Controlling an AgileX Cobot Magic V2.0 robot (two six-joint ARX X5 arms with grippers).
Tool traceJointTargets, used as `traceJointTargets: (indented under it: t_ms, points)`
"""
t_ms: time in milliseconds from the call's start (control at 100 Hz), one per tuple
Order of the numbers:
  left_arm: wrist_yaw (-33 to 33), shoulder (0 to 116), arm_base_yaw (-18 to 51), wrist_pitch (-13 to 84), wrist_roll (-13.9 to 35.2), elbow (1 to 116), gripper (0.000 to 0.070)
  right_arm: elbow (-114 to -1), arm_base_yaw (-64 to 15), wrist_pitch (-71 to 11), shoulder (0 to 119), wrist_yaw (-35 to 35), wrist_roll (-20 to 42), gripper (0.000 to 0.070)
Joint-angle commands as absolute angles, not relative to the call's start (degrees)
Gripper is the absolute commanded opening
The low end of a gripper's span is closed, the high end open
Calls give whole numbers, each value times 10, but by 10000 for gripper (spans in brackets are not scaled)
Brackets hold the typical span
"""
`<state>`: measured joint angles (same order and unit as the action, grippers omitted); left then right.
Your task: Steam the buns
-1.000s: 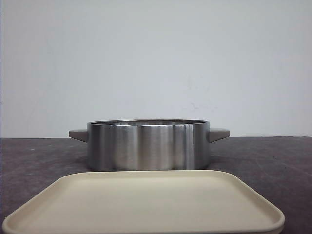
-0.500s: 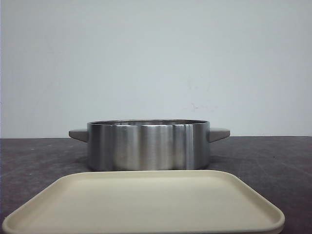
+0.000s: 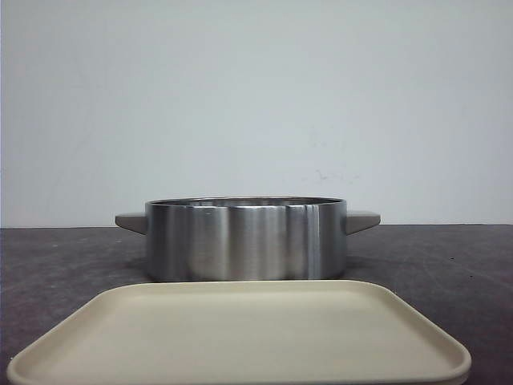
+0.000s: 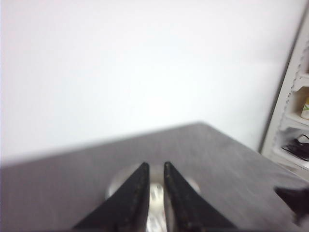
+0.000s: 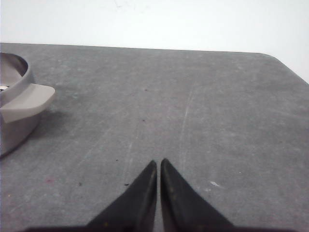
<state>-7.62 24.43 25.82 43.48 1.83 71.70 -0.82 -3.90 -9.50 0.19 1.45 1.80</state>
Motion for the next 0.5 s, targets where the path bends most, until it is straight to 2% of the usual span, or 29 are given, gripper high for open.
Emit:
traceJointTargets:
  t_ms: [0, 110, 200, 490]
  points:
    - [-119, 250, 223, 338, -8, 667, 15, -7, -39, -90, 2, 15, 22, 6]
    - [-153, 246, 172, 236, 37, 574, 15, -7, -39, -90, 2, 15, 22, 6]
    - [-169, 238, 141, 183, 57, 503, 15, -7, -39, -90, 2, 15, 22, 6]
    - [-170, 150, 72, 32, 98, 264, 15, -7, -39, -90, 2, 15, 22, 6]
